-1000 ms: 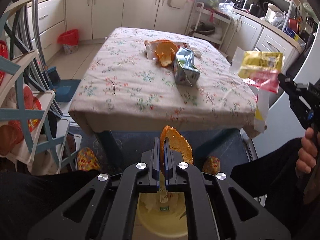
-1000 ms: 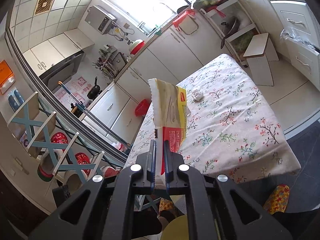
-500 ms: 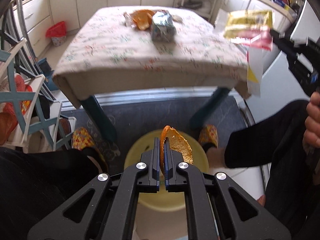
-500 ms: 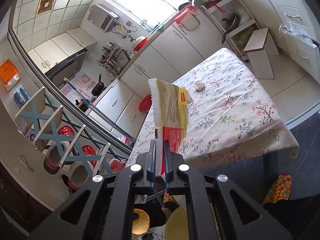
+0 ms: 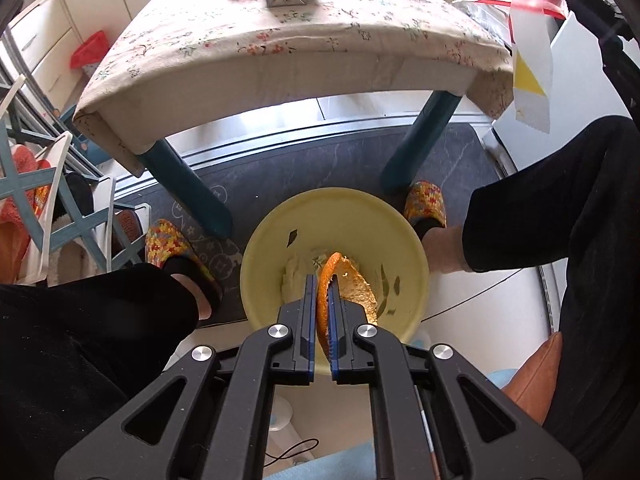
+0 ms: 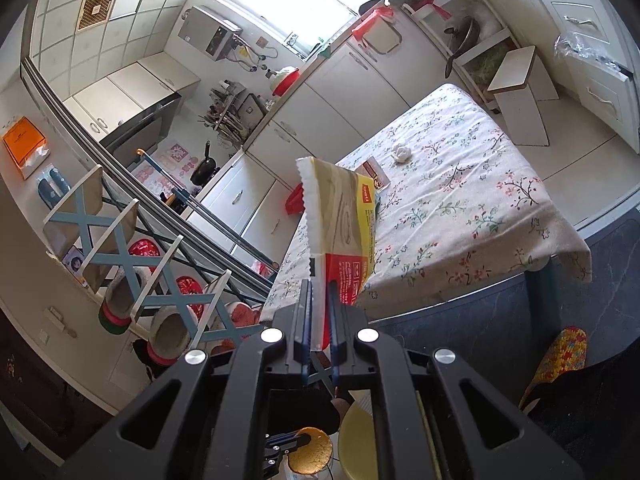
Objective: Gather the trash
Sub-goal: 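Open both grippers to drop the peel and wrapper into the yellow basin, then move both tools back up to the trash on the floral table, then grasp the blue-green milk carton with the right gripper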
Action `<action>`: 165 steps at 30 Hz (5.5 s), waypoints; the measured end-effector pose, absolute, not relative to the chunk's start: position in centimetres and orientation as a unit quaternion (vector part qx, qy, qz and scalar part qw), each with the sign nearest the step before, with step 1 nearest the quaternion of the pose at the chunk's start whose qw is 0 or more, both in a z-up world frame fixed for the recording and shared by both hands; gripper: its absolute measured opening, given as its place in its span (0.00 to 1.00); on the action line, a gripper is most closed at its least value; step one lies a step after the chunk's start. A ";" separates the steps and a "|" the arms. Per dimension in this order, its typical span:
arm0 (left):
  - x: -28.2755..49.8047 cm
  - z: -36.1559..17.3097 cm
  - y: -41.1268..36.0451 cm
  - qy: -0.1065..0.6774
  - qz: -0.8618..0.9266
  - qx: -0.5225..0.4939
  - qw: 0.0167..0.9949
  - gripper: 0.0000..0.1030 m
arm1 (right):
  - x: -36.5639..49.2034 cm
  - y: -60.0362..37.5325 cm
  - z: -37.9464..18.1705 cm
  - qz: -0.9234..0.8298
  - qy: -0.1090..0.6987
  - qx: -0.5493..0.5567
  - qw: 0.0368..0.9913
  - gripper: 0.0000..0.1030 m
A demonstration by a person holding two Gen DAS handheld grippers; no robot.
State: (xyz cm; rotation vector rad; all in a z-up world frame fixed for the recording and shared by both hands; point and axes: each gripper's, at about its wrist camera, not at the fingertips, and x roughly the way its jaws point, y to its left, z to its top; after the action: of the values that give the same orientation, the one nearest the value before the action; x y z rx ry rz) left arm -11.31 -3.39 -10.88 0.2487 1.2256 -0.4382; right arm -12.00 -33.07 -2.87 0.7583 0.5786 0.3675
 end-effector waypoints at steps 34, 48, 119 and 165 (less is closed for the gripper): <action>-9.5 -5.0 4.6 0.440 -0.022 -0.025 0.897 0.80 | -11.8 -22.7 -8.4 0.266 0.498 0.203 0.800 0.08; -10.1 -3.5 5.3 0.401 -0.006 -0.030 0.916 0.81 | -11.7 -19.7 -11.1 0.251 0.577 0.117 0.769 0.19; 0.6 -0.4 1.0 0.349 -0.034 0.013 0.936 0.92 | -4.8 -25.8 0.2 0.059 0.270 0.115 0.954 0.66; 8.2 -1.0 1.7 0.385 -0.021 -0.019 0.922 0.92 | 13.3 -20.9 -6.2 0.077 0.452 0.128 0.879 0.72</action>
State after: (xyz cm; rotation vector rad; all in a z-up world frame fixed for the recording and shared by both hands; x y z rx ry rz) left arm 8.25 1.70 -1.04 -0.0395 0.7909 -0.0422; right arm 13.31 -20.92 -6.19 0.2660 0.9432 0.1604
